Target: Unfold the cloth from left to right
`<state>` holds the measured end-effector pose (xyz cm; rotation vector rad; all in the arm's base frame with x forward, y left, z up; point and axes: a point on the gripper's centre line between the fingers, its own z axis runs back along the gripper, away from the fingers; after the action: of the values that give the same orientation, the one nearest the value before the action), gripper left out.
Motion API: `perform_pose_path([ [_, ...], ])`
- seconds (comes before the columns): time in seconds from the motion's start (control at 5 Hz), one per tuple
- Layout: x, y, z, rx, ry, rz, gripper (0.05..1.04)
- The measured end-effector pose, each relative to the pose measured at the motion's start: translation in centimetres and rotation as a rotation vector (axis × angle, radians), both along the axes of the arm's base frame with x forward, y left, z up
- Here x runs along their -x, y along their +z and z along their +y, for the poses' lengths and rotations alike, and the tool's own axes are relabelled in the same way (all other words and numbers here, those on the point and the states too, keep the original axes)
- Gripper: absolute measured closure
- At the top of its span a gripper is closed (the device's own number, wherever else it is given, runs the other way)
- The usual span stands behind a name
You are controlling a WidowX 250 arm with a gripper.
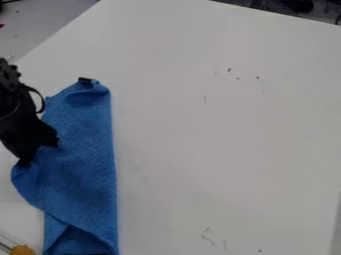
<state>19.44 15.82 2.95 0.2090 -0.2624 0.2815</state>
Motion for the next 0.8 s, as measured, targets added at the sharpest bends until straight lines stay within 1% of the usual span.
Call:
perform_pose_path([
  [0.2,-1.7,1.5,-2.2,-0.022,-0.063,-0.006,1.018],
  [0.6,-4.5,2.1,-7.0,0.005,-0.167,-0.04,1.018],
  [0.8,-5.5,2.5,-8.0,0.002,-0.225,-0.054,1.018],
])
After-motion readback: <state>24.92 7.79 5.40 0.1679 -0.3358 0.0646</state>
